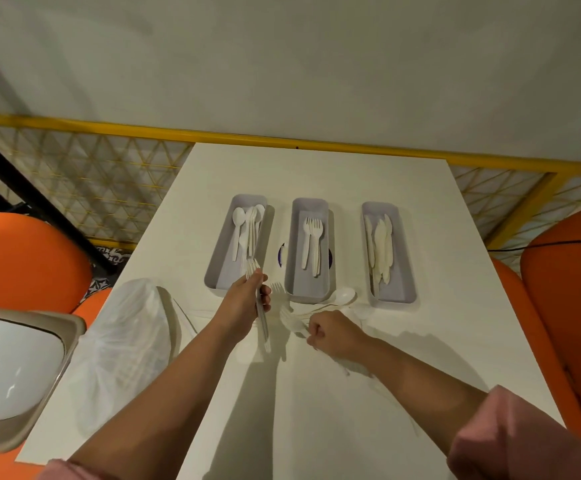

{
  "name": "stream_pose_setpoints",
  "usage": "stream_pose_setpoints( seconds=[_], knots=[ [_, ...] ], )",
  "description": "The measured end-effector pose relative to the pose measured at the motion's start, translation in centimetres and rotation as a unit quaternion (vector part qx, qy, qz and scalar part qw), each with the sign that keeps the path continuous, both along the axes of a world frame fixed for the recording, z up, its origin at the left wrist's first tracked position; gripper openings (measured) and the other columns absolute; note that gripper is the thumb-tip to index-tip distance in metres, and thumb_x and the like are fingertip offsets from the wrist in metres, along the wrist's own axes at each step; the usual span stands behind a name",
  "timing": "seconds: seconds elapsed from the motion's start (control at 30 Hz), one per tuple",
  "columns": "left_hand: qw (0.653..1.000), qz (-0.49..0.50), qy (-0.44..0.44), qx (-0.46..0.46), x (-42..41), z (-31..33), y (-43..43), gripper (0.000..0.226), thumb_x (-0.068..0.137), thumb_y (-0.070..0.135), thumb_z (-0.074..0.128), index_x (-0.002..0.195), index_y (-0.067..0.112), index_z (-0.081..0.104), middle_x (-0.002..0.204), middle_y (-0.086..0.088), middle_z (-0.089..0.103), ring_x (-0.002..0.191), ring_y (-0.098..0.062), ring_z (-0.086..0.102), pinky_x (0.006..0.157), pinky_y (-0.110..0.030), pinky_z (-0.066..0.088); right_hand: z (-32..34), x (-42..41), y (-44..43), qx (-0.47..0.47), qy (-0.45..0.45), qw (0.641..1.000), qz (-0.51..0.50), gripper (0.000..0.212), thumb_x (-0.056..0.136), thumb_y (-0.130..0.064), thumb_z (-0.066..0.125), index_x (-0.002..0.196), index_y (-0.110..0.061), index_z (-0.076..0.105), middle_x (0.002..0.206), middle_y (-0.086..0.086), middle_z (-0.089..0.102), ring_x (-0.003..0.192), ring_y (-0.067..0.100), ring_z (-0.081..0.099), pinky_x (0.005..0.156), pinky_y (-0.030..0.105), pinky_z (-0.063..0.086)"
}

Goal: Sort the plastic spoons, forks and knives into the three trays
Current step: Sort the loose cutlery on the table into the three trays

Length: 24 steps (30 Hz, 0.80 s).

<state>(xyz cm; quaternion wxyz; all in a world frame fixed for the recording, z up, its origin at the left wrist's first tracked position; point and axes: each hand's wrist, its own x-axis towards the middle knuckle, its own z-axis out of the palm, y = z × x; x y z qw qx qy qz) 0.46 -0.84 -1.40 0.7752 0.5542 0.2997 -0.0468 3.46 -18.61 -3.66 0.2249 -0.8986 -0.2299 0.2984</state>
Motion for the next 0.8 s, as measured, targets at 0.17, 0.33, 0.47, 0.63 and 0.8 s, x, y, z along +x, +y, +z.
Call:
stream_pose_setpoints(
  seconds=[0.17,0.33,0.47,0.63,0.8],
  knots=[
    [0.999,0.008,-0.011,-0.038,-0.1,0.0,0.8,0.033,0.099,0.039,0.037,0.095,0.009,0.05,0.064,-0.002,0.047,0.052,-0.012,0.044,0.057,-0.024,0.04,3.3,0.6,2.6,0.208,0.08,0.969,-0.107,0.02,0.088,-0.01,0.061,0.071,-0.015,0.052,0.061,0.004,0.05,0.054,0.007,0.049,0.053,0.013,0.042],
    [0.994,-0.089,-0.068,-0.017,-0.1,0.4,0.8,0.054,0.094,0.053,0.037,0.11,0.009,0.062,0.094,-0.016,0.06,0.088,-0.03,0.057,0.084,-0.034,0.046,4.7,0.5,5.5,0.268,0.098,0.947,-0.149,0.009,0.091,-0.013,0.059,0.084,-0.007,0.06,0.06,0.0,0.057,0.046,0.001,0.054,0.046,0.012,0.043],
    [0.991,-0.104,-0.084,0.021,0.1,1.0,0.9,0.049,0.096,0.048,0.039,0.097,0.007,0.066,0.086,-0.015,0.069,0.087,-0.027,0.067,0.09,-0.037,0.051,4.5,0.6,6.7,0.257,0.107,0.944,-0.177,0.016,0.092,-0.014,0.057,0.093,0.001,0.063,0.064,0.001,0.057,0.055,0.008,0.055,0.051,0.017,0.046],
    [0.995,-0.077,-0.059,0.026,0.6,1.1,1.1,0.027,0.097,0.022,0.045,0.087,0.003,0.06,0.079,-0.013,0.064,0.076,-0.022,0.063,0.082,-0.032,0.049,4.7,1.0,7.6,0.212,0.059,0.96,-0.172,0.018,0.092,-0.012,0.056,0.074,-0.01,0.059,0.062,-0.001,0.053,0.059,0.01,0.051,0.057,0.019,0.043],
    [0.997,-0.064,-0.046,0.012,1.4,1.6,1.4,0.033,0.099,0.022,0.04,0.078,0.004,0.058,0.07,-0.009,0.058,0.074,-0.021,0.057,0.088,-0.036,0.044,5.0,0.8,8.2,0.2,0.094,0.953,-0.207,0.019,0.094,-0.031,0.051,0.092,-0.012,0.047,0.087,0.005,0.058,0.08,0.02,0.06,0.075,0.034,0.052]
  ],
)
